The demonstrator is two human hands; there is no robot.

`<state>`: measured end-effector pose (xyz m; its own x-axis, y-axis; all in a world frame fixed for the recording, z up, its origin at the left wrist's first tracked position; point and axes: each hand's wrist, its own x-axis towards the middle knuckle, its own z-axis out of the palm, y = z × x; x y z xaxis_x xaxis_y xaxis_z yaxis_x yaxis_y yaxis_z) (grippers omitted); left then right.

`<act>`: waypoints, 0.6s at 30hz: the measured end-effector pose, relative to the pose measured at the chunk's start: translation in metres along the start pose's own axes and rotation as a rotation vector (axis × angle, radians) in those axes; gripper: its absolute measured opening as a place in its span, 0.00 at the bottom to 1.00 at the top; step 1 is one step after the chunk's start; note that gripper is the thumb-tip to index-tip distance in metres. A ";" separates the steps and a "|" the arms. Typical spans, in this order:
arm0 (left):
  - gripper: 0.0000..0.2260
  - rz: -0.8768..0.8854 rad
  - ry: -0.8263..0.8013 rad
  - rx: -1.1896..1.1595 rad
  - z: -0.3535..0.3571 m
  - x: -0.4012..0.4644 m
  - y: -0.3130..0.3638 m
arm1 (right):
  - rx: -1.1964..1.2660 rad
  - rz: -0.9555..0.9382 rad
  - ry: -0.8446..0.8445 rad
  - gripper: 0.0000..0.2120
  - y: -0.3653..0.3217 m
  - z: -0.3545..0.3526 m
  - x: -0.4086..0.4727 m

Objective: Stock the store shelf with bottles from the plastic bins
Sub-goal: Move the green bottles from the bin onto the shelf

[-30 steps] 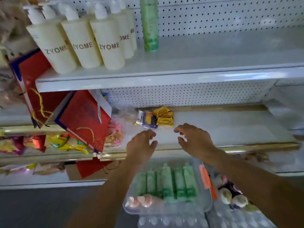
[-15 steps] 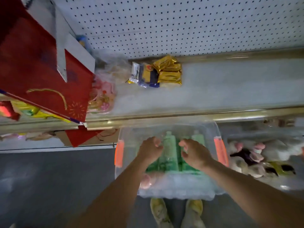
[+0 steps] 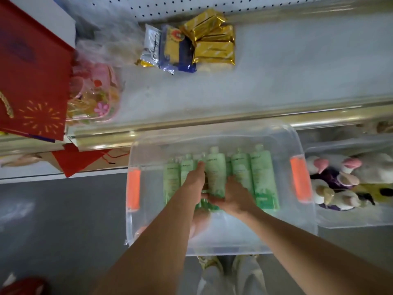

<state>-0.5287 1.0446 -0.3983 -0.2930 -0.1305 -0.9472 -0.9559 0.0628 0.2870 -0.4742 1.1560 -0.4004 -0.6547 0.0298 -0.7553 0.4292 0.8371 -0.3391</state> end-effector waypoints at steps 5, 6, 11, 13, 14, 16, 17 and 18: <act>0.25 -0.010 -0.066 0.006 -0.001 -0.002 0.006 | 0.030 0.049 0.052 0.40 -0.006 0.005 0.001; 0.23 -0.005 -0.081 0.035 -0.001 -0.005 0.007 | 0.057 0.059 0.036 0.39 -0.006 0.004 0.001; 0.14 0.084 -0.085 0.148 -0.005 -0.010 0.011 | 0.348 0.132 -0.094 0.35 0.000 -0.009 -0.005; 0.18 0.107 -0.085 0.093 -0.006 -0.015 0.014 | 0.482 0.111 -0.151 0.32 0.003 -0.015 -0.012; 0.21 0.117 -0.089 0.051 -0.007 -0.020 0.017 | 0.523 0.090 -0.170 0.31 0.003 -0.018 -0.017; 0.24 0.168 -0.092 0.010 -0.012 -0.032 0.024 | 0.590 0.045 -0.186 0.30 0.002 -0.028 -0.029; 0.25 0.209 -0.099 0.006 -0.016 -0.040 0.027 | 0.618 0.023 -0.187 0.30 0.000 -0.034 -0.035; 0.26 0.258 -0.108 0.004 -0.021 -0.048 0.031 | 0.637 0.000 -0.186 0.29 -0.002 -0.040 -0.041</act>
<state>-0.5443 1.0324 -0.3414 -0.5223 -0.0036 -0.8527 -0.8499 0.0846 0.5202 -0.4730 1.1751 -0.3462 -0.5610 -0.1124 -0.8202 0.7505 0.3489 -0.5612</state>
